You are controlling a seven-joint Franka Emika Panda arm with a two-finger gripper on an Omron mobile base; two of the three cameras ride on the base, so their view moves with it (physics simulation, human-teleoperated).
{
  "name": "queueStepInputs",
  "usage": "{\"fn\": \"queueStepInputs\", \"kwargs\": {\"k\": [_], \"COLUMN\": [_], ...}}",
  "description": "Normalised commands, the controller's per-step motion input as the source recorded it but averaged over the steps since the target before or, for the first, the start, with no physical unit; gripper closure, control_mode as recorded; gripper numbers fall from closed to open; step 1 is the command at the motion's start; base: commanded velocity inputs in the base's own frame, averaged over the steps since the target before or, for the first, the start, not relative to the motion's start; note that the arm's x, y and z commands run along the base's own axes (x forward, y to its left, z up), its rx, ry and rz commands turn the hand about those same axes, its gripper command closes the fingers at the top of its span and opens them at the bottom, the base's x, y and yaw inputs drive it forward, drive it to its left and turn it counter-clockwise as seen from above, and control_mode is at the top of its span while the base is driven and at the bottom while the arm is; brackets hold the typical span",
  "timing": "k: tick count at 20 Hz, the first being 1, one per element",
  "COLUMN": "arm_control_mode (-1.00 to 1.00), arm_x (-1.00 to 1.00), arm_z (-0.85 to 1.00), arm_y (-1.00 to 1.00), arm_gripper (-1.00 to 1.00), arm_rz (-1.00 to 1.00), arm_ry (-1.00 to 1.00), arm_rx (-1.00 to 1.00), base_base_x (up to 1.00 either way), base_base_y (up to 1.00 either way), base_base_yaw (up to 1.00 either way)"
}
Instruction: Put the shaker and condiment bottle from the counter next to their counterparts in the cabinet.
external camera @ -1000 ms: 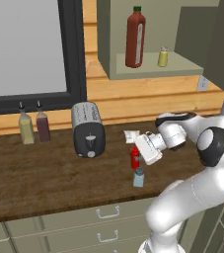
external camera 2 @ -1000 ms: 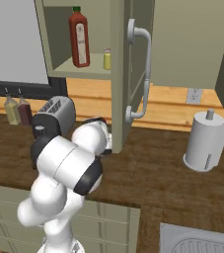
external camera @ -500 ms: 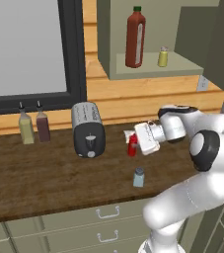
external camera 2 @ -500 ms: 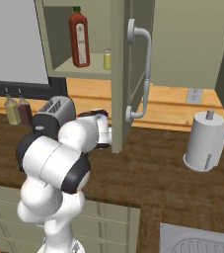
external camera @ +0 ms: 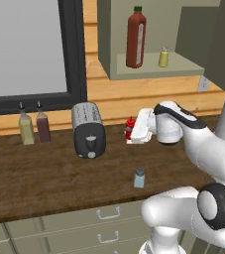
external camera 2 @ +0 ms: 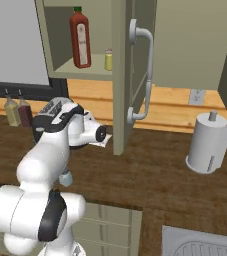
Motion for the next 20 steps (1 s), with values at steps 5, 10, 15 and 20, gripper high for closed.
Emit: {"fn": "queueStepInputs", "kwargs": {"k": [5,10,15,20], "arm_control_mode": [-1.00,-1.00,-1.00,-1.00], "arm_x": [0.00,0.00,-0.05,-0.45], "arm_z": [0.93,0.99,1.00,1.00], "arm_y": [-0.22,-0.19,-0.58,-0.49], "arm_gripper": [1.00,1.00,1.00,1.00], "arm_rz": [-0.65,-0.60,-0.41,-0.08], "arm_ry": [0.00,0.00,0.01,0.07], "arm_rx": [0.00,-0.01,-0.02,0.13], "base_base_x": [0.00,0.00,0.00,0.00], "base_base_y": [0.00,0.00,0.00,0.00], "base_base_yaw": [0.00,0.00,0.00,0.00]}}
